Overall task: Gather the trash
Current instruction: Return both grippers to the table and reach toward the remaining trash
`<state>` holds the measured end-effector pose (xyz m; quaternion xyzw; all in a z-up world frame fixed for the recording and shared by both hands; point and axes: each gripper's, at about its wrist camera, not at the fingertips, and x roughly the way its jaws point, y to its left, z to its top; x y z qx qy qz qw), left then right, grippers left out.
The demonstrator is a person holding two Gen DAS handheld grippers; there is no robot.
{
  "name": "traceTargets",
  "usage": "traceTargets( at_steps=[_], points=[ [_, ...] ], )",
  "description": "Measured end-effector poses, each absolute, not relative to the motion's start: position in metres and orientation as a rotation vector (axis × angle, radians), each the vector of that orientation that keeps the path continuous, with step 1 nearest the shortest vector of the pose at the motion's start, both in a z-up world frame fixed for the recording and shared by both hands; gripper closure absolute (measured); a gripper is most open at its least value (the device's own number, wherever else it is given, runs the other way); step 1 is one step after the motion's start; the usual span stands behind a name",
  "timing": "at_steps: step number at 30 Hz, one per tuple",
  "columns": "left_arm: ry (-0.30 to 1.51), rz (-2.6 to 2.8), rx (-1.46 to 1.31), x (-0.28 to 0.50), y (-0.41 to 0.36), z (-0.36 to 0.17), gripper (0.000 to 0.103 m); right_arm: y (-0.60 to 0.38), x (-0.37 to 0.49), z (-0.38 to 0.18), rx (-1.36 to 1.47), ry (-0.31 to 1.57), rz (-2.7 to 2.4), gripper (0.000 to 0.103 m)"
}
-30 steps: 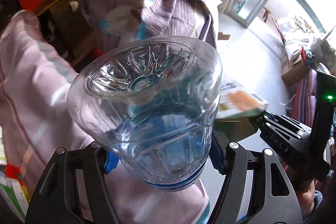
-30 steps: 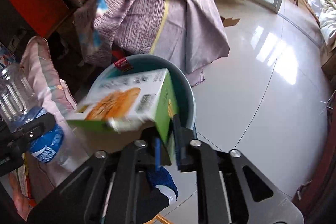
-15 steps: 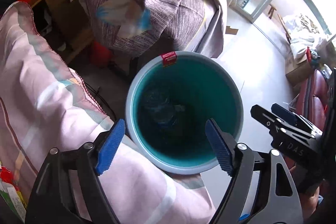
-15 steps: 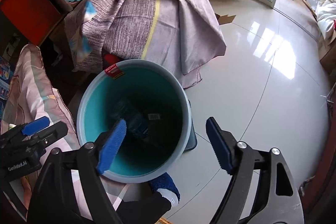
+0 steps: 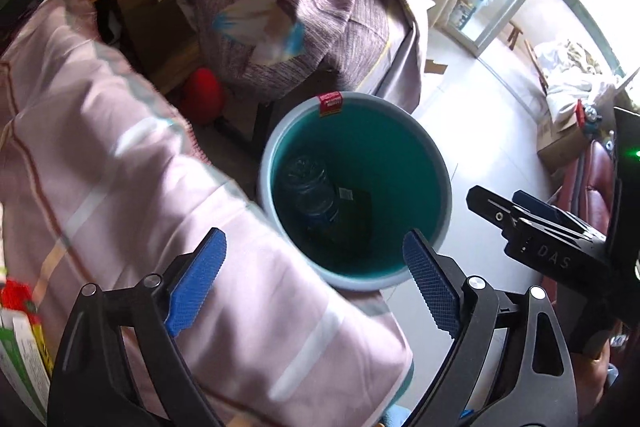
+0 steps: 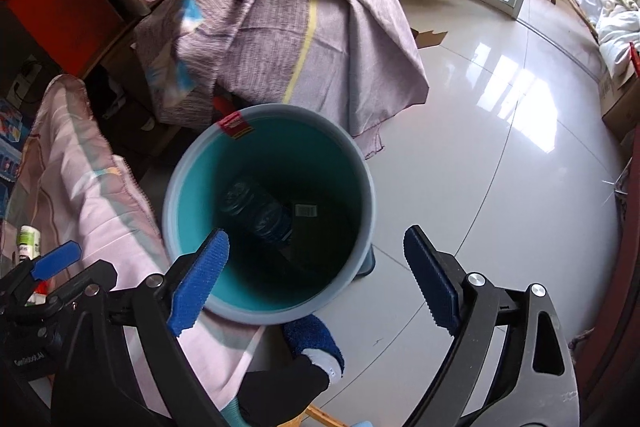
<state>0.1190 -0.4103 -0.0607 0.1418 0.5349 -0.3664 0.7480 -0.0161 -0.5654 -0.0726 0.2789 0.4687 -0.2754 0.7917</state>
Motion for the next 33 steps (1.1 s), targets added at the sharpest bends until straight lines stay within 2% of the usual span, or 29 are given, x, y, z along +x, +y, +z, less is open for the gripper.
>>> traceTargets(
  at_steps=[10,26,33],
  points=[
    [1.128,-0.725,0.201,0.105,-0.312,-0.036,0.01,-0.495,-0.001,-0.048,0.522,1.009,-0.493,0.018],
    [1.064,-0.479,0.023,0.104,-0.089,-0.013,0.008,-0.35,0.044,-0.01,0.339,1.049,-0.285,0.018],
    [1.035,-0.334,-0.005,0.109,0.01,-0.018,0.007,-0.286,0.065,-0.014,0.274,1.104,-0.199,0.018]
  ],
)
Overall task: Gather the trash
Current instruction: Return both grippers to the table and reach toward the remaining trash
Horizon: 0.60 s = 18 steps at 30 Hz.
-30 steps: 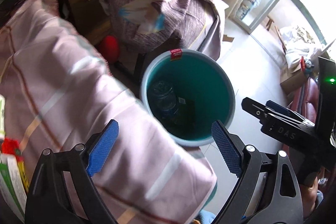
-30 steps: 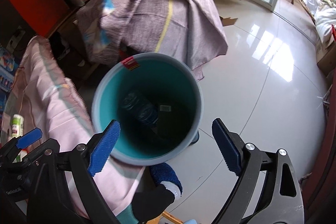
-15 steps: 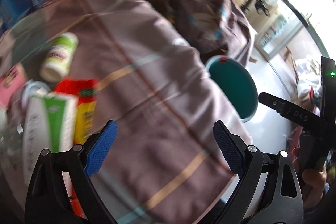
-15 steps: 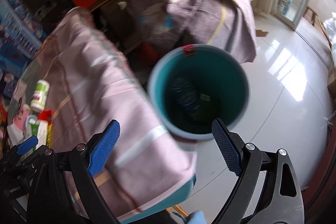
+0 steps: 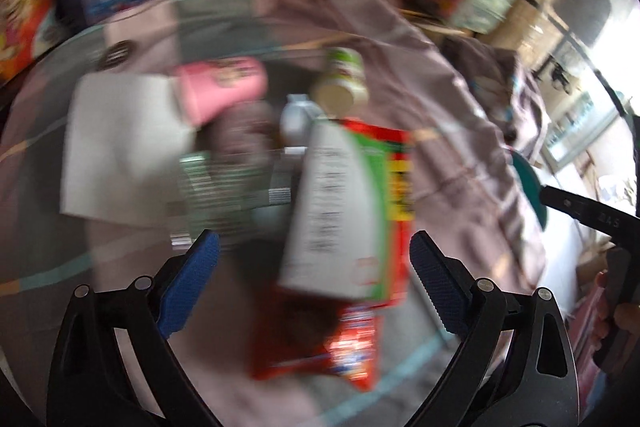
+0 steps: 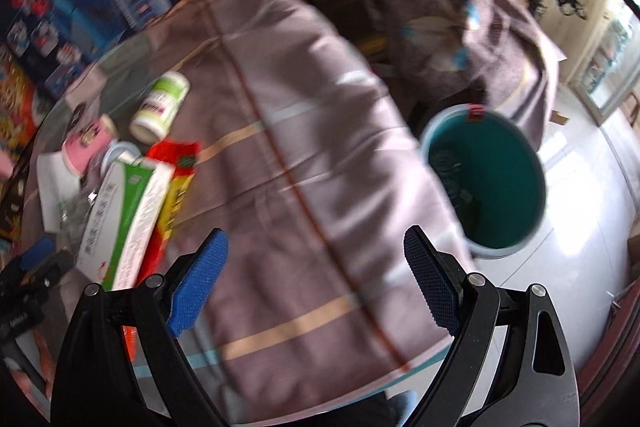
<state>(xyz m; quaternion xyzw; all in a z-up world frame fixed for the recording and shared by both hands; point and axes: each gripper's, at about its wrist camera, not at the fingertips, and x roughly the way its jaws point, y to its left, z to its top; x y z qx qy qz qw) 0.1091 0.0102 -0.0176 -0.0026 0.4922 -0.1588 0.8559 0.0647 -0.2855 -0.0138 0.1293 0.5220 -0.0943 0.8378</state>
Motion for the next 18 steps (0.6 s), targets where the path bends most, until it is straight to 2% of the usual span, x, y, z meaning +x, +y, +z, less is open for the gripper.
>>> traceTargets(
  at_steps=[7,18],
  points=[
    [1.077,-0.242,-0.069,0.122,0.084,-0.042,0.007,-0.208,0.097,-0.025,0.199,1.19,-0.082,0.018],
    [1.121,-0.208,-0.153,0.135,0.125,-0.064,0.007,-0.099,0.153,-0.038,0.169,1.232,0.033,0.017]
  ],
)
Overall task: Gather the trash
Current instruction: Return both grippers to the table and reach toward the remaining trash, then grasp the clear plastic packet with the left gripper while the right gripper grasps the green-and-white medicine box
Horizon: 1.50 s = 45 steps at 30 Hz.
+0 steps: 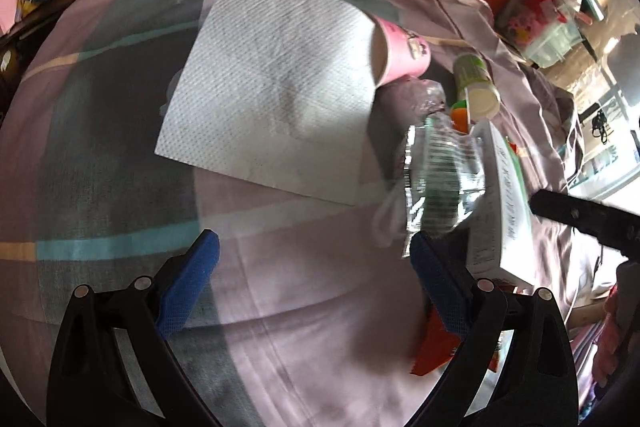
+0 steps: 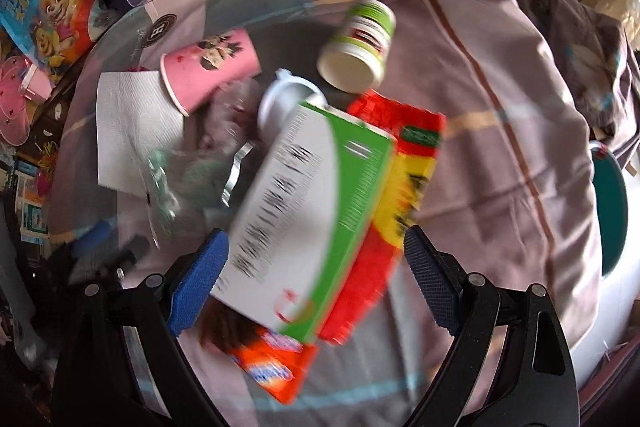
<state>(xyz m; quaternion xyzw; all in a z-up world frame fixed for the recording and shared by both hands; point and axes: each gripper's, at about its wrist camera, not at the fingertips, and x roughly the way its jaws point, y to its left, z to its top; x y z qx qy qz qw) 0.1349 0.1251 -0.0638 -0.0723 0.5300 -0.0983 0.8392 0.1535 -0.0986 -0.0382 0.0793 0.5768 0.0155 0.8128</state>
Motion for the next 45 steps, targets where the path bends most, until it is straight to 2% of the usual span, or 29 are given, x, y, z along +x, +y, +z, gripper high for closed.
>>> traceTargets(
  at_steps=[11,21,23,24,32,34,35,38,40,42,45],
  points=[
    [1.144,-0.251,-0.164,0.142,0.117,-0.073,0.007,-0.123,0.157,-0.074,0.175,1.326,-0.026,0.017],
    [1.147,-0.329,-0.072,0.147,0.076,-0.071,0.007,-0.161,0.146,-0.075,0.101,1.288,-0.077,0.017],
    [1.151,-0.344,-0.064,0.152,0.065,-0.071,0.007,-0.164,0.146,-0.071,0.075,1.26,-0.06,0.02],
    [1.153,-0.348,-0.062,0.155,0.061,-0.071,0.007,-0.165,0.146,-0.07,0.059,1.248,-0.045,0.034],
    [1.129,-0.387,-0.026,0.162,0.022,-0.069,0.008,-0.17,0.143,-0.055,0.069,1.21,0.035,0.033],
    [1.111,-0.391,-0.005,0.16,0.013,-0.066,0.021,-0.173,0.142,-0.052,0.099,1.202,0.063,0.033],
    [1.105,-0.396,0.011,0.158,0.006,-0.064,0.023,-0.176,0.14,-0.051,0.111,1.198,0.071,0.033],
    [1.096,-0.427,0.031,0.155,-0.01,-0.061,0.039,-0.183,0.142,-0.049,0.16,1.194,0.075,0.033],
    [1.093,-0.435,0.046,0.153,-0.019,-0.06,0.067,-0.194,0.139,-0.046,0.18,1.182,0.062,0.033],
    [1.097,-0.449,0.051,0.152,-0.025,-0.059,0.078,-0.205,0.136,-0.043,0.214,1.177,0.061,0.033],
    [1.099,-0.456,0.061,0.15,-0.031,-0.059,0.08,-0.223,0.128,-0.036,0.229,1.151,0.037,0.033]
  ],
)
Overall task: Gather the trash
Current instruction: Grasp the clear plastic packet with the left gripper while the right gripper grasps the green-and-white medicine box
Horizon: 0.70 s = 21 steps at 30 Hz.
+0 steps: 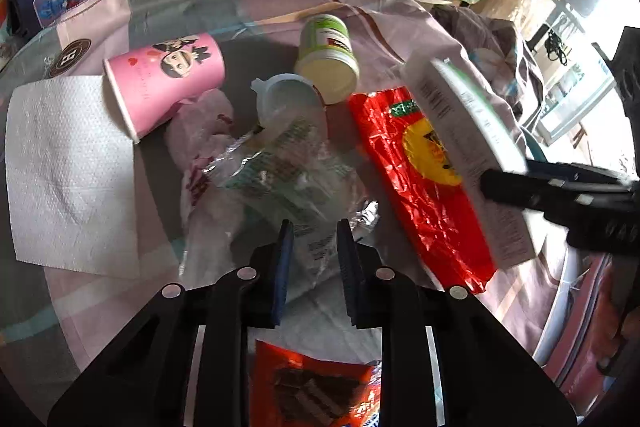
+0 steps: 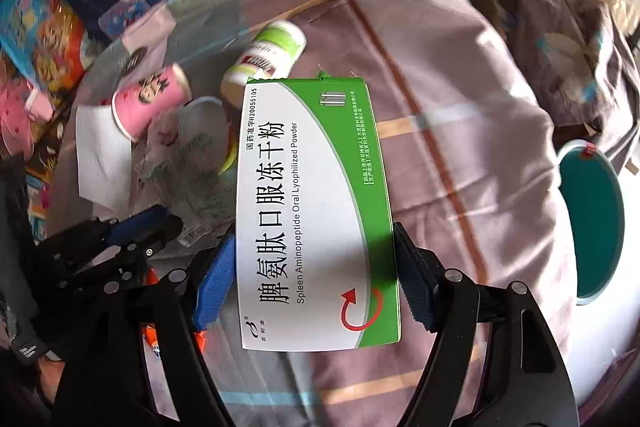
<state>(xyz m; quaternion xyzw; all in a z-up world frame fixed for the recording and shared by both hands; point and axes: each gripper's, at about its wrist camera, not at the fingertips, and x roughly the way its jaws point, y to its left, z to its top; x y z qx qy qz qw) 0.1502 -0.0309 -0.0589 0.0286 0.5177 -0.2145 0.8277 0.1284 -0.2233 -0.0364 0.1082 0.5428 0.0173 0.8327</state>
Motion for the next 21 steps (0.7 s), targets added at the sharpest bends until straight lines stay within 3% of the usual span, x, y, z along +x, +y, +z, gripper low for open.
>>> traceTargets(
  at_steps=[5,6,7,9,17,19,21],
  points=[
    [1.129,-0.456,0.062,0.15,-0.04,-0.065,0.079,-0.253,0.119,-0.038,0.264,1.141,-0.001,0.033],
    [1.14,-0.452,0.057,0.151,-0.041,-0.067,0.073,-0.257,0.118,-0.04,0.27,1.142,-0.006,0.033],
    [1.15,-0.451,0.05,0.152,-0.042,-0.068,0.059,-0.262,0.115,-0.042,0.277,1.144,-0.007,0.033],
    [1.145,-0.417,0.049,0.155,-0.043,-0.07,0.049,-0.27,0.111,-0.048,0.296,1.152,-0.008,0.033],
    [1.208,-0.359,-0.057,0.168,-0.05,-0.085,0.035,-0.288,0.104,-0.061,0.332,1.159,0.006,0.033],
    [1.213,-0.339,-0.055,0.169,-0.058,-0.089,0.028,-0.291,0.104,-0.063,0.337,1.158,0.013,0.033],
    [1.197,-0.319,-0.04,0.168,-0.066,-0.089,0.028,-0.294,0.102,-0.065,0.342,1.156,0.018,0.033]
  ],
)
